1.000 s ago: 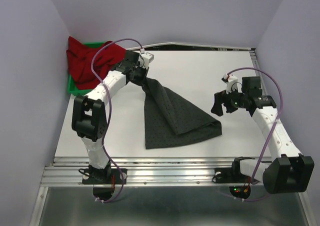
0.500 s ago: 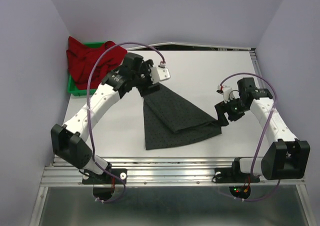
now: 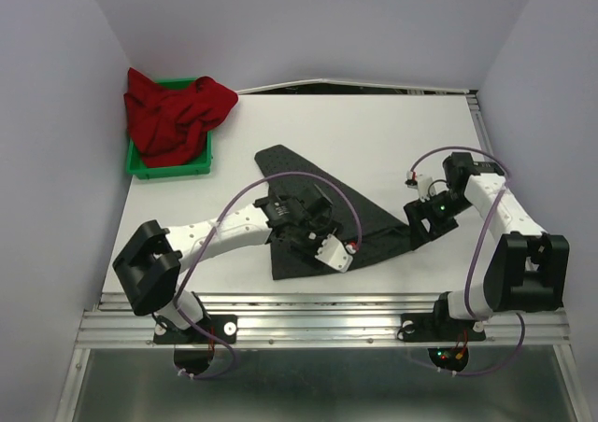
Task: Fold and stack the skirts
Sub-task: Flatten the skirt out
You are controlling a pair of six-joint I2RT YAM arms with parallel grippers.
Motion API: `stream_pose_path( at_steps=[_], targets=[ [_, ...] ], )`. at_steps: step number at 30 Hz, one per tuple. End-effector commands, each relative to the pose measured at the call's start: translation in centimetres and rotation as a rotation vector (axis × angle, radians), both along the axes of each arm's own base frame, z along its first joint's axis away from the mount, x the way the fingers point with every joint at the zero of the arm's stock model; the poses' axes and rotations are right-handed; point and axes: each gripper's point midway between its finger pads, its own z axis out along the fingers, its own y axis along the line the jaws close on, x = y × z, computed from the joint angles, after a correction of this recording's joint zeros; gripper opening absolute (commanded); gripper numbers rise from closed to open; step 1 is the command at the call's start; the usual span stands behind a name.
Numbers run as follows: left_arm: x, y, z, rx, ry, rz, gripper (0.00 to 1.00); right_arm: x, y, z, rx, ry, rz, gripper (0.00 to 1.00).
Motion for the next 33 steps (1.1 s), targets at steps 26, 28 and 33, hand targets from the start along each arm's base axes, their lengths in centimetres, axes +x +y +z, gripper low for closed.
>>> stream_pose_path(
  at_steps=[26,28,33],
  targets=[
    [7.7,-6.3,11.7,-0.442,-0.179,0.290,0.00,2.5,0.1,-0.5,0.030,-0.029,-0.026,0.86],
    [8.6,-6.5,13.9,-0.470,-0.142,0.311,0.00,4.0,-0.4,-0.1,-0.003,-0.104,-0.029,0.86],
    [12.9,-5.2,17.1,-0.505,-0.075,0.454,0.00,6.4,-1.3,0.5,-0.047,-0.274,0.016,0.87]
  ],
)
